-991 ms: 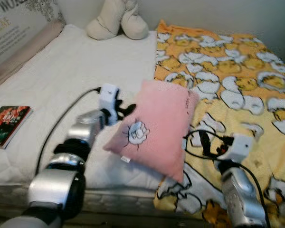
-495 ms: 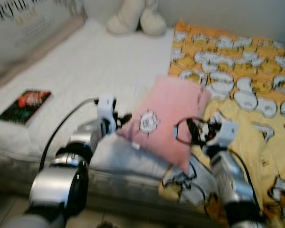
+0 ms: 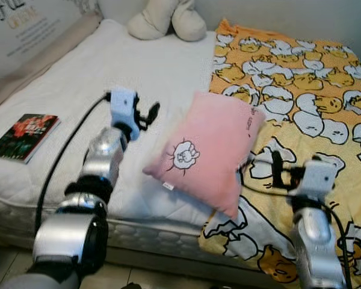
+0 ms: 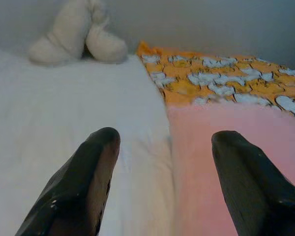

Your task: Clean up the room

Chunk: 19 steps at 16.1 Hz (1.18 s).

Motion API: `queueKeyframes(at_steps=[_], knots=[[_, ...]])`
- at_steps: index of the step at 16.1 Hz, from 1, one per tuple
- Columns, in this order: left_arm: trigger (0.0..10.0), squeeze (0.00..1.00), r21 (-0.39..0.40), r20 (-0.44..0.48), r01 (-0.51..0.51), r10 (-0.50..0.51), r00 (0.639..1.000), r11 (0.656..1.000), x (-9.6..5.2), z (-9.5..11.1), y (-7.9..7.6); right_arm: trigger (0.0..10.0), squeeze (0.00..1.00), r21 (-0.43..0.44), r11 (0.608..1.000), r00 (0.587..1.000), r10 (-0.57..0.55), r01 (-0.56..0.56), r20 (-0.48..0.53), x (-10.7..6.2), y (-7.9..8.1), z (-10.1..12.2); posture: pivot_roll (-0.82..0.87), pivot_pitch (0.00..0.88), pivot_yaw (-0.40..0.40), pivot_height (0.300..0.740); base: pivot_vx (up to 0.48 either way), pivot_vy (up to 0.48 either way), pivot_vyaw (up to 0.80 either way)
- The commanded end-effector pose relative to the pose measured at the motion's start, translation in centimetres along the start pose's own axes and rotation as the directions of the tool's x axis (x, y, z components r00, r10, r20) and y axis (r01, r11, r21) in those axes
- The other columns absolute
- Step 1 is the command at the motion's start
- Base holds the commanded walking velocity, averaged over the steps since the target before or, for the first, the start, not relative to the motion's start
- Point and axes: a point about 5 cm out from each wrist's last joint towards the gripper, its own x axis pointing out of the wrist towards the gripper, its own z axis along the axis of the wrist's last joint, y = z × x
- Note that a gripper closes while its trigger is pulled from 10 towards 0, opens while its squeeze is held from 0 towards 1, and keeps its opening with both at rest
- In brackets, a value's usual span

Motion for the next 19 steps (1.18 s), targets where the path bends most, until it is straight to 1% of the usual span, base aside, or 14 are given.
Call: queueKeyframes(at_steps=[1,2,4,7,8,9,11,13,14,15,16,17,18,19], knots=[[10.0,0.0,-0.057,-0.031,-0.028,0.026,0.999,0.998,-0.2,-1.1,-0.3,10.0,0.0,0.01,1.0,1.0,0.013,-0.013,-0.015,-0.4,0.8,-0.4,-0.08,0.0,0.001,0.74,0.0,0.0,-0.76],[10.0,0.0,-0.042,-0.045,-0.05,0.048,0.998,0.998,-0.2,-1.6,-0.6,10.0,0.0,0.02,0.999,0.999,0.034,-0.034,-0.028,-0.4,1.5,-0.6,-0.09,0.0,0.007,0.74,0.0,0.0,-0.76],[10.0,0.0,-0.005,-0.034,-0.033,0.033,0.999,0.999,-0.2,-1.9,-1.6,10.0,0.0,0.044,0.996,0.996,0.078,-0.076,-0.033,-0.2,2.7,-0.5,-0.08,0.0,0.007,0.74,0.0,0.0,-0.38],[10.0,0.0,-0.007,0.006,-0.015,0.015,1.0,1.0,-0.2,-1.6,-2.1,10.0,0.0,0.035,0.995,0.996,0.092,-0.091,-0.013,0.1,3.0,-0.1,-0.08,0.0,0.005,0.74,0.27,0.0,0.0],[10.0,0.0,0.012,0.029,0.01,-0.01,1.0,1.0,-0.1,-1.5,-2.6,10.0,0.0,0.036,0.995,0.996,0.095,-0.095,0.002,0.1,3.0,0.1,-0.08,0.0,0.003,0.74,0.48,0.0,0.0],[10.0,0.0,0.017,0.041,0.036,-0.037,0.998,0.999,-0.1,-1.3,-3.0,10.0,0.0,0.035,0.994,0.995,0.102,-0.102,-0.003,0.1,3.0,0.0,-0.08,0.0,0.002,0.74,0.48,0.0,-0.66],[10.0,0.0,0.029,0.045,0.035,-0.036,0.998,0.999,0.0,-1.2,-3.1,10.0,0.0,0.043,0.994,0.994,0.105,-0.104,-0.023,0.1,3.0,-0.3,-0.08,0.0,0.004,0.74,0.48,0.0,-0.76],[10.0,0.0,0.043,0.002,-0.057,0.057,0.998,0.997,0.1,-1.3,-2.2,10.0,0.0,0.066,0.988,0.989,0.14,-0.137,-0.046,0.2,3.3,-0.6,-0.09,0.0,0.005,0.74,0.231,0.0,0.0],[10.0,0.0,0.051,-0.046,-0.104,0.107,0.993,0.993,0.2,-1.4,-1.3,10.0,0.0,0.129,0.976,0.982,0.181,-0.173,-0.052,0.4,3.8,-0.4,-0.09,0.0,0.004,0.74,0.0,0.0,0.0],[10.0,0.0,0.031,-0.057,-0.132,0.134,0.989,0.991,0.1,-1.3,-0.6,10.0,0.0,0.157,0.968,0.977,0.207,-0.197,-0.055,0.5,4.1,-0.3,-0.09,0.0,0.004,0.74,0.0,0.0,0.0],[10.0,0.0,0.02,-0.061,-0.15,0.151,0.987,0.988,0.1,-1.1,-0.1,10.0,0.0,0.177,0.961,0.972,0.227,-0.214,-0.059,0.5,4.3,-0.3,-0.09,0.0,0.005,0.74,0.0,0.0,0.0],[10.0,0.0,0.026,-0.05,-0.178,0.18,0.982,0.984,0.1,0.1,1.4,10.0,0.0,0.208,0.942,0.957,0.282,-0.264,-0.064,0.9,4.9,-0.1,-0.08,0.0,0.004,0.74,0.0,0.0,0.0],[10.0,0.0,0.035,-0.034,-0.187,0.188,0.982,0.982,0.1,0.9,2.2,10.0,0.0,0.219,0.933,0.95,0.307,-0.287,-0.062,1.1,5.2,0.0,-0.08,0.0,0.003,0.74,0.0,0.0,0.0],[10.0,0.0,0.043,-0.027,-0.187,0.189,0.982,0.981,0.1,1.2,2.4,10.0,0.0,0.228,0.928,0.947,0.316,-0.295,-0.061,1.2,5.3,0.1,-0.08,0.0,0.003,0.74,0.0,0.0,0.0]])
